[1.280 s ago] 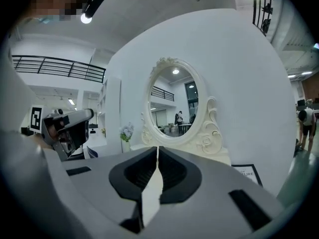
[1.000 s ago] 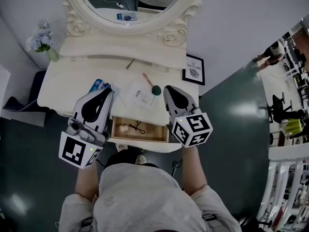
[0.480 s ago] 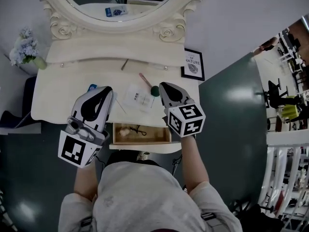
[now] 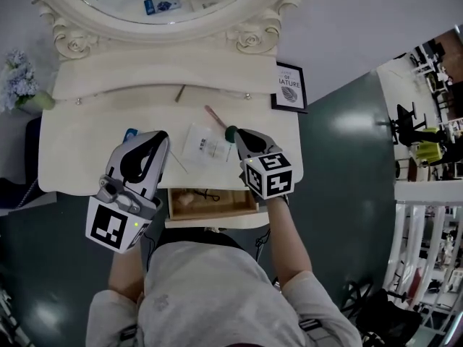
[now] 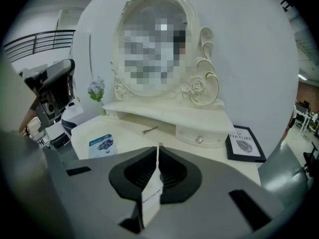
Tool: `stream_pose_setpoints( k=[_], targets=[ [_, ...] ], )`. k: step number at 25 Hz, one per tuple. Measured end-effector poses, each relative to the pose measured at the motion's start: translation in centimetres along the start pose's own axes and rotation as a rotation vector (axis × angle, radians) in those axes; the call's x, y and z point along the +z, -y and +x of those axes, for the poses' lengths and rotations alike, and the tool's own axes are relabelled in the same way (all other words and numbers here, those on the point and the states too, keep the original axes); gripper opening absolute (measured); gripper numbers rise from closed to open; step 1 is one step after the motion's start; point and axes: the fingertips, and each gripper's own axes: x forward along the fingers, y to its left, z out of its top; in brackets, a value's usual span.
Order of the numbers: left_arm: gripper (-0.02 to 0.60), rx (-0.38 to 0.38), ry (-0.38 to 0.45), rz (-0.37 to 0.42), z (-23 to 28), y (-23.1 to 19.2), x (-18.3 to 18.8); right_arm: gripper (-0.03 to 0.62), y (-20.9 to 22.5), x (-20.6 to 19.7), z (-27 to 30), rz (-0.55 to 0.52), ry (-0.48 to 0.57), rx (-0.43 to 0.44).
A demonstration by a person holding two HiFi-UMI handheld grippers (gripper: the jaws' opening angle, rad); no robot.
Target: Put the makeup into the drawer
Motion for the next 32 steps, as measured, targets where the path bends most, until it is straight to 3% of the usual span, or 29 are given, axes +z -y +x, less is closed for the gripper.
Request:
stream_pose_setpoints(
  k=[14,15,17,23,32],
  targets=[
    [0.014,-0.008,-0.037,-0.03,0.9,-1.5,-2.2,0.028,2.4,-4.7,3.7,0.062,-0.148,-0.038],
    [0.014,-0.005,-0.039,-0.031,0.9,-1.5,-2.2,0.041,2.5,-5.0,4.0,0.063,-0.161,-0.038],
    [0.014,0.001,-0.042,-0.032,0.9,-1.7,-2.4,0.13,2.8,-5.6,4.6,0.064,-0.188,-0.036],
    [0.014,0.02,-0.058,-0.035,0.8,-2.4,-2.9,0.17,3.2,-7.5,6.2,0.064,-0.256,-0.028],
    [0.014,0.04,-0.069,-0.042,0.9,-2.8,-3.4,0.149,3.6,-8.5,6.8,0.064,-0.279,-0.034]
  ],
)
